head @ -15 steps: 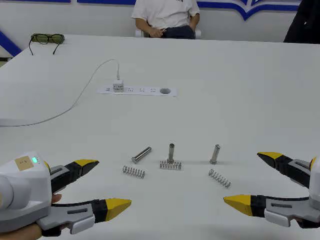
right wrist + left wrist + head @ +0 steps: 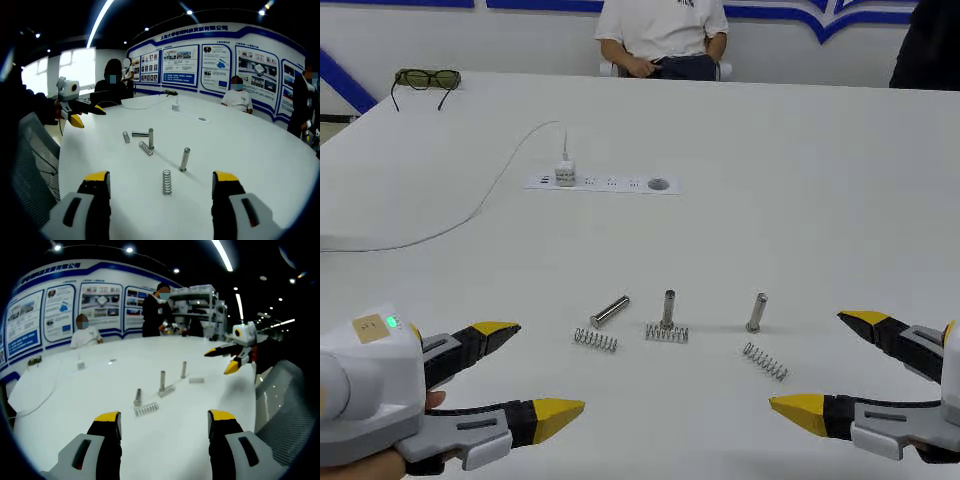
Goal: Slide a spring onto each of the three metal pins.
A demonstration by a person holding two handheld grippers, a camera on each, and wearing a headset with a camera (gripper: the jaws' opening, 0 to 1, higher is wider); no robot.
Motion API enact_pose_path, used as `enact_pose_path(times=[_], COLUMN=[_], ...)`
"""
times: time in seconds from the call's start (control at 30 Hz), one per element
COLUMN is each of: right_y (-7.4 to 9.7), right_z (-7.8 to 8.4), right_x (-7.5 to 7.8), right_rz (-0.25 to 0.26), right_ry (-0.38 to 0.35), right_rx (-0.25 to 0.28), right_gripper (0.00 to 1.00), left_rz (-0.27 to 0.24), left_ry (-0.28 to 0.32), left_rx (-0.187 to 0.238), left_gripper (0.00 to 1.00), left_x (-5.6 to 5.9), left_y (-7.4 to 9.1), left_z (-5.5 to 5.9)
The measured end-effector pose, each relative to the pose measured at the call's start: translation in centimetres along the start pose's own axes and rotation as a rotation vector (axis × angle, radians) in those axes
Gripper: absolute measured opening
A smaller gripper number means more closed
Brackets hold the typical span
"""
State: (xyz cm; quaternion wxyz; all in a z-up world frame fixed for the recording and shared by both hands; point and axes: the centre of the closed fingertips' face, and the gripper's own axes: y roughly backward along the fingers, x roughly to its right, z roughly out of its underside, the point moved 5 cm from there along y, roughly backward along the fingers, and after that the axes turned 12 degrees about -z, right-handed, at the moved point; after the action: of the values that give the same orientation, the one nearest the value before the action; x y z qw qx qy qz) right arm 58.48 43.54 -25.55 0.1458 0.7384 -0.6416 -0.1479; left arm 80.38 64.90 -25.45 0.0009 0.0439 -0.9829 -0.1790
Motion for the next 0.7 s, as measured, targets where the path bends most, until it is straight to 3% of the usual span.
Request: enact_pose_path(times=[0.7], right_y=[0.23], right_z=[0.04], right_x=[0.05], right_rz=[0.014], right_ry=[-0.007], right_rx=[-0.007], right_gripper=[0.84], left_rz=[-0.005], left_ry=[-0.010], left_rx=[0.002], left_gripper=[0.69], left_x=[-0.81], left_y=[-0.30], left_z=[-0.42])
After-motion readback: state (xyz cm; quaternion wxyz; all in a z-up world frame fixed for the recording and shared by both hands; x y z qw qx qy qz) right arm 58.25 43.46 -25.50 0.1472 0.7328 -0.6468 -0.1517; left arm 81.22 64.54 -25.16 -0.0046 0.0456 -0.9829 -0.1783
